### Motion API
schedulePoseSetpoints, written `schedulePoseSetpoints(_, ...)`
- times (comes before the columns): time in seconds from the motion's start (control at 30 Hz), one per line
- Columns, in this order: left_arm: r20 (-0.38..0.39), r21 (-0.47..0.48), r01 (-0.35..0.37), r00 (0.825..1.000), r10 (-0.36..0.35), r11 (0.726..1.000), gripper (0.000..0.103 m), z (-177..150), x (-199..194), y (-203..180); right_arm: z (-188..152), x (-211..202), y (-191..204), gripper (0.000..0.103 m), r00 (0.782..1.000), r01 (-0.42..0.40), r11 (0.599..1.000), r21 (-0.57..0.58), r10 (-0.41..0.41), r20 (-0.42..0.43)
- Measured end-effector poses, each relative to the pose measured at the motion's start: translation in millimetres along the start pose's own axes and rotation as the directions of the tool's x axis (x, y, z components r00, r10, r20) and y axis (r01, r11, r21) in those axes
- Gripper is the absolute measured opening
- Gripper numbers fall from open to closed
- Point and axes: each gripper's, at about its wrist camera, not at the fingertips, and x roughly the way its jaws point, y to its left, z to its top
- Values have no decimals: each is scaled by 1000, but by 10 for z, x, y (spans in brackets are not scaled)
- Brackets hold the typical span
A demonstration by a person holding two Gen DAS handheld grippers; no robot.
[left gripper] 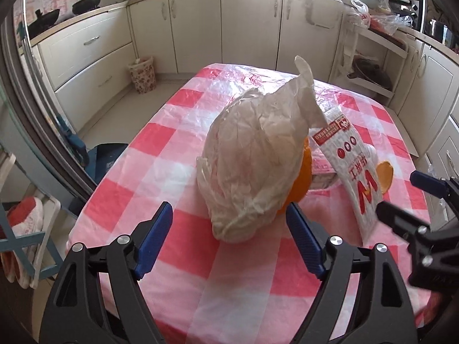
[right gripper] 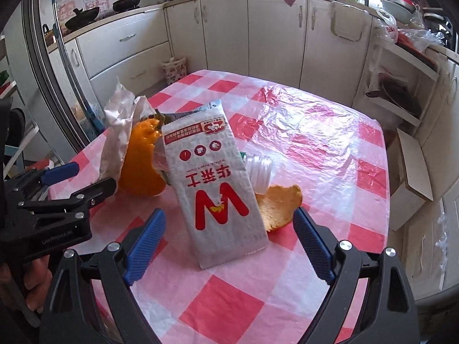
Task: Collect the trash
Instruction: 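Grasp the white plastic bag with the left gripper while the right grasps the white W milk carton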
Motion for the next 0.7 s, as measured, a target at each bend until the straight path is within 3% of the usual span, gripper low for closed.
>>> schedulePoseSetpoints(0.13,-8,-16,28,1000,-28,999,75,102,132,21,19,193,33,87,1000,6,1000,2,-6,-25)
schedulePoseSetpoints(0.27,-27,-12,87,996,-87,996,43,137,165,43,44,313,28,87,999,16,1000,5,-15,-40)
schedulePoseSetpoints(0.47,-42,-80,169,984,-173,982,28,95,92,306,104,410,84,82,999,-7,1000,14,7,-54)
schedulePoseSetpoints(0.57,-49,-109,194,978,-200,975,26,55,40,472,118,397,99,57,998,-32,999,16,33,-62)
schedulePoseSetpoints(0.63,-50,-118,198,978,-205,973,26,26,12,562,111,403,84,25,995,-58,998,31,60,-79)
schedulePoseSetpoints(0.7,-52,-129,199,977,-207,972,26,-13,-16,640,90,382,69,16,994,-70,997,40,73,-82)
